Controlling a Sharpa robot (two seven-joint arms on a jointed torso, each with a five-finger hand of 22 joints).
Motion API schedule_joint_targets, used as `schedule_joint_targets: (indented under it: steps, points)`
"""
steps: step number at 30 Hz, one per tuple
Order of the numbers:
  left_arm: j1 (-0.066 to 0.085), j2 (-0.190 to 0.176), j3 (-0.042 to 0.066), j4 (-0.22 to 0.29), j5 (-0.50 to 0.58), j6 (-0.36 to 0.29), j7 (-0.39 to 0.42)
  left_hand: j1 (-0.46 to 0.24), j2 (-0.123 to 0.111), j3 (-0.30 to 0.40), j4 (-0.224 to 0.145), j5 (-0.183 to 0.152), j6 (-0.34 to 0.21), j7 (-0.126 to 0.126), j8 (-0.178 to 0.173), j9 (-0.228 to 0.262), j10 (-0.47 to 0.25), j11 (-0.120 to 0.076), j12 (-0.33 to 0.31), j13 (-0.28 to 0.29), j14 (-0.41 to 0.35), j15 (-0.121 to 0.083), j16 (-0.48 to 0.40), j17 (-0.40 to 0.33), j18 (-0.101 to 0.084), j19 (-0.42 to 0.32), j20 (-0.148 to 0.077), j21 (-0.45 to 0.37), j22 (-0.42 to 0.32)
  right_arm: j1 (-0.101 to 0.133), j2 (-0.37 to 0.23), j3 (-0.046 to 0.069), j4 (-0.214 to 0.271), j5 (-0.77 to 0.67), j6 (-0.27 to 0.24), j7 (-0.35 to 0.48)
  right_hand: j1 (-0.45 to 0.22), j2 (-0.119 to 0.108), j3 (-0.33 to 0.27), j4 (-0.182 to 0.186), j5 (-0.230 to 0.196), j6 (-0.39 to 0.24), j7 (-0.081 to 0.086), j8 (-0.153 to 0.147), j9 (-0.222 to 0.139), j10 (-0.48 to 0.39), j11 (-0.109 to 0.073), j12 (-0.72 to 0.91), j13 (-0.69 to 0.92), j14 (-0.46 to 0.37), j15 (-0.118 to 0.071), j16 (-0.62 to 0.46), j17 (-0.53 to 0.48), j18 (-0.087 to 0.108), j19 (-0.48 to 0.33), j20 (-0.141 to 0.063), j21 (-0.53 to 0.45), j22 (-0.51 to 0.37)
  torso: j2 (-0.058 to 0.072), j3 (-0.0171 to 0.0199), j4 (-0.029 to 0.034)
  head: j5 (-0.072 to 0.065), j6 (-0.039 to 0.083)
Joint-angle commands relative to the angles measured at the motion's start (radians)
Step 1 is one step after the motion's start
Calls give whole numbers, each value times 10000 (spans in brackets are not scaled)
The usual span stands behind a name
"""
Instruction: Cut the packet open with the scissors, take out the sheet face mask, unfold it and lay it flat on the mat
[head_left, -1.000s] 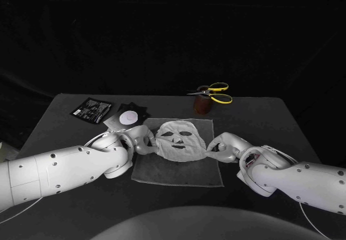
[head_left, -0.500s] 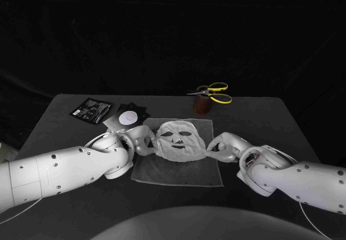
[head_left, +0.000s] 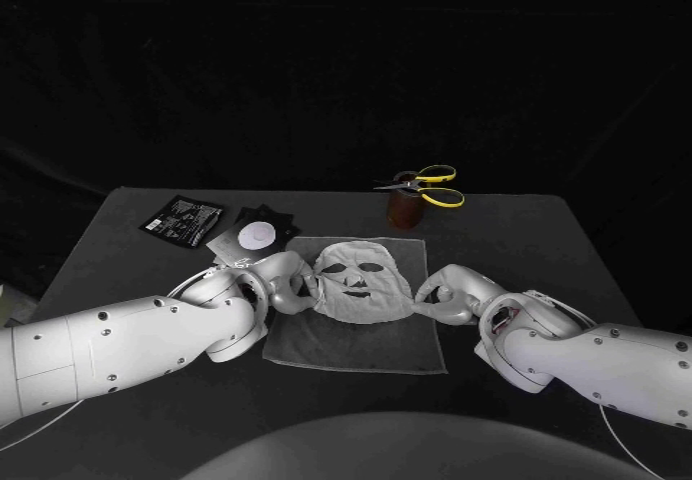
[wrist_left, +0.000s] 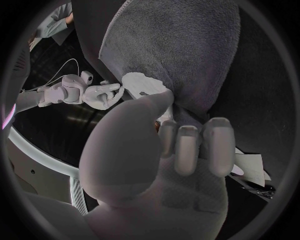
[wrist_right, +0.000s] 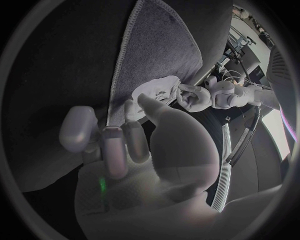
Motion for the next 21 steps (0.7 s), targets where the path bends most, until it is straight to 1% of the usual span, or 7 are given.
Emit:
schedule_joint_targets:
  steps: [1, 5, 9, 12, 18, 21]
  points:
    - [6, -149, 37, 198, 247, 85, 221, -242, -52, 289, -147, 16, 12, -13, 90, 439, 71, -13, -58, 64, 1074, -78, 35, 2627, -182, 354, -71, 53, 1505, -5, -1, 2, -4, -154, 58, -46, 89, 14, -36, 7, -30, 85, 5, 56, 12, 133, -74, 20, 1383, 850, -49, 33, 1680, 109, 27, -29, -44, 1362, -7, 7, 10, -13, 0]
    - [22, -372, 112, 406, 284, 417, 28, -421, -105, 527, -287, 20, -17, -17, 140, 603, 70, -18, -95, 66, 1074, -82, 35, 2627, -179, 346, -73, 45, 1496, -5, -4, 2, -14, -191, 58, -46, 95, 15, -39, 11, -32, 99, -1, 63, 15, 130, -78, 13, 1378, 851, -53, 35, 1685, 111, 25, -31, -54, 1360, -10, 5, 9, -21, 0]
    - [36, -516, 157, 530, 315, 653, -155, -476, -118, 592, -327, 21, -26, -19, 153, 653, 79, -20, -97, 86, 1074, -83, 35, 2627, -181, 350, -73, 51, 1504, -5, -6, 2, -20, -219, 50, -46, 100, 15, -41, 12, -33, 108, -5, 68, 17, 129, -81, 12, 1377, 850, -55, 33, 1682, 109, 28, -33, -45, 1362, -1, 5, 0, -16, 0]
    - [41, -578, 177, 577, 360, 802, -265, -502, -121, 624, -346, 21, -33, -19, 159, 677, 80, -21, -100, 89, 1074, -84, 35, 2627, -181, 349, -73, 49, 1501, -5, -10, 2, -23, -234, 42, -44, 100, 15, -41, 12, -33, 108, -5, 68, 17, 129, -81, 12, 1377, 850, -55, 33, 1682, 109, 28, -33, -45, 1362, 3, 1, -2, -23, 0]
    - [44, -666, 192, 609, 428, 1067, -472, -569, -125, 723, -408, 22, -49, -23, 179, 753, 86, -24, -110, 101, 1074, -87, 35, 2627, -180, 347, -72, 48, 1500, -5, -14, 2, -22, -259, 19, -41, 109, 15, -45, 14, -34, 123, -11, 77, 20, 130, -87, 13, 1377, 852, -59, 36, 1687, 110, 26, -37, -54, 1360, 0, 6, -7, -23, 0]
    - [45, -721, 195, 623, 541, 1210, -557, -603, -132, 789, -451, 26, -48, -30, 197, 802, 89, -30, -115, 110, 1074, -90, 35, 2627, -180, 347, -73, 47, 1499, -6, -23, 2, -21, -268, 9, -41, 118, 15, -47, 15, -35, 134, -17, 83, 22, 133, -91, 20, 1381, 853, -63, 39, 1695, 111, 26, -40, -56, 1360, 1, 5, 1, -35, 0]
